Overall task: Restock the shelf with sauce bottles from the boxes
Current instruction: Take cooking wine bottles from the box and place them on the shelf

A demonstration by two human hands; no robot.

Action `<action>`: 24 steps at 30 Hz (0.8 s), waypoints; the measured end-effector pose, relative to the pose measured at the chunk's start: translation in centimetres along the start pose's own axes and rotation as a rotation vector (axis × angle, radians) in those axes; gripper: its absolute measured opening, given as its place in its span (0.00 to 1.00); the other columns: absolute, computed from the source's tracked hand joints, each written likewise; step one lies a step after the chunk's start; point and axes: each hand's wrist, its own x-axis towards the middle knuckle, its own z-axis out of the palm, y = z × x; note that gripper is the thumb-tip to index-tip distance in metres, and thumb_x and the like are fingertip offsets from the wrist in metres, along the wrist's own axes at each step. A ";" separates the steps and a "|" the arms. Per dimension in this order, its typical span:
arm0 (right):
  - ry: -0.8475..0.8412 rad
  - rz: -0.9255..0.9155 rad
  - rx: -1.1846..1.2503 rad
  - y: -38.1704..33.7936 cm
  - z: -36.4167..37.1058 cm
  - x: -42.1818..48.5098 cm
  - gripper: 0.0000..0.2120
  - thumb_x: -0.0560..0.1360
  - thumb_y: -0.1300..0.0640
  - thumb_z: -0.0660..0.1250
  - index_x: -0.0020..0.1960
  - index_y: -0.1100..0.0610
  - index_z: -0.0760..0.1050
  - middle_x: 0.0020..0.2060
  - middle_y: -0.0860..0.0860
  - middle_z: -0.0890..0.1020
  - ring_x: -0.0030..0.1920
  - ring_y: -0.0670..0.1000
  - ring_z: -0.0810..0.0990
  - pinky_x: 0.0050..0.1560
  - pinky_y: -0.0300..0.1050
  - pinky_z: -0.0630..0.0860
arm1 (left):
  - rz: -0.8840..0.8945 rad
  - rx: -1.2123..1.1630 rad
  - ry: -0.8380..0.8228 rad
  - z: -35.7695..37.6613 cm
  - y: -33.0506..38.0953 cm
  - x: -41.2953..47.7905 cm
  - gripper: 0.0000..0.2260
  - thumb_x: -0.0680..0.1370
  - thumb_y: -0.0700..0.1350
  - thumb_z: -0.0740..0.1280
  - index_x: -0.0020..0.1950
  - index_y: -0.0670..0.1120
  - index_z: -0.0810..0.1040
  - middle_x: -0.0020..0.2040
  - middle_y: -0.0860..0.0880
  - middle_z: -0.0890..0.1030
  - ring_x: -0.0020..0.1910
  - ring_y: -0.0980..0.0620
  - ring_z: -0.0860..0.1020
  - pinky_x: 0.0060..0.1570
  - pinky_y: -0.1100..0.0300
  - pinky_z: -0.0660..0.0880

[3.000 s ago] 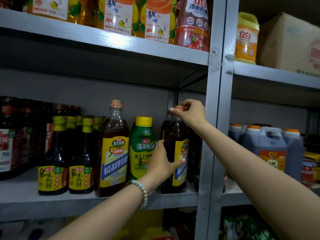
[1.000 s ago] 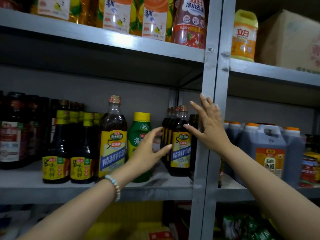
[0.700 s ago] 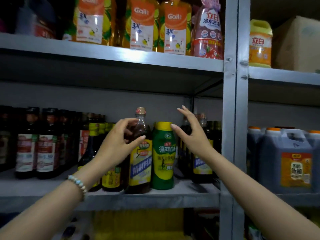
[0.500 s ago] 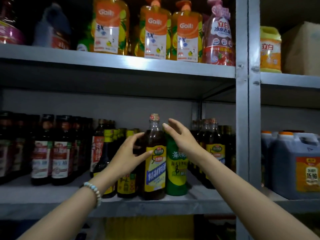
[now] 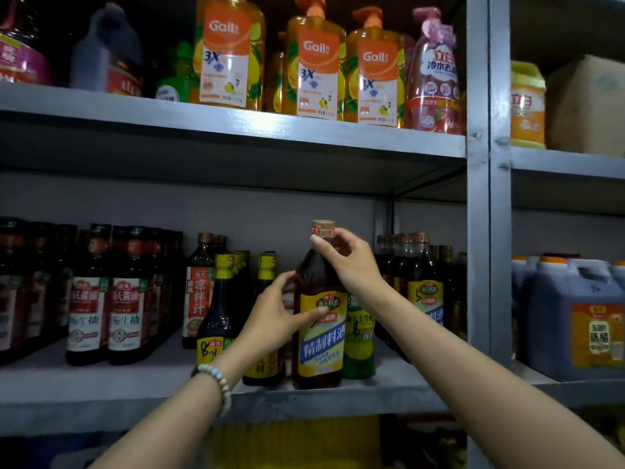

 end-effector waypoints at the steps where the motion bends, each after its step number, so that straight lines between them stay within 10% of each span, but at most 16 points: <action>1: 0.007 -0.013 0.014 -0.2 -0.2 -0.2 0.11 0.73 0.51 0.71 0.53 0.55 0.79 0.46 0.52 0.84 0.49 0.50 0.83 0.52 0.46 0.80 | 0.007 -0.012 0.019 0.0 0.3 -0.2 0.37 0.62 0.55 0.78 0.68 0.51 0.68 0.55 0.59 0.74 0.55 0.57 0.77 0.58 0.58 0.75; 5: 0.042 -0.081 0.126 -2.0 -1.9 -0.2 0.07 0.73 0.55 0.71 0.49 0.55 0.80 0.42 0.51 0.84 0.45 0.49 0.83 0.50 0.47 0.80 | 0.089 -0.080 0.067 0.1 2.6 0.0 0.32 0.61 0.51 0.80 0.62 0.53 0.73 0.53 0.62 0.79 0.52 0.67 0.77 0.55 0.64 0.75; 16: 0.126 -0.179 -0.087 -3.1 -11.5 1.0 0.08 0.72 0.50 0.72 0.48 0.51 0.81 0.43 0.49 0.84 0.47 0.48 0.83 0.50 0.45 0.79 | 0.095 -0.310 -0.014 9.4 6.8 3.5 0.34 0.61 0.50 0.80 0.65 0.49 0.72 0.59 0.51 0.80 0.56 0.54 0.80 0.56 0.54 0.78; 24: 0.119 -0.049 -0.132 2.8 -15.2 0.8 0.09 0.73 0.52 0.71 0.51 0.54 0.80 0.43 0.47 0.83 0.45 0.44 0.82 0.45 0.37 0.80 | 0.026 -0.333 -0.045 15.9 4.4 4.0 0.28 0.66 0.40 0.77 0.63 0.47 0.72 0.55 0.54 0.80 0.54 0.60 0.78 0.47 0.71 0.75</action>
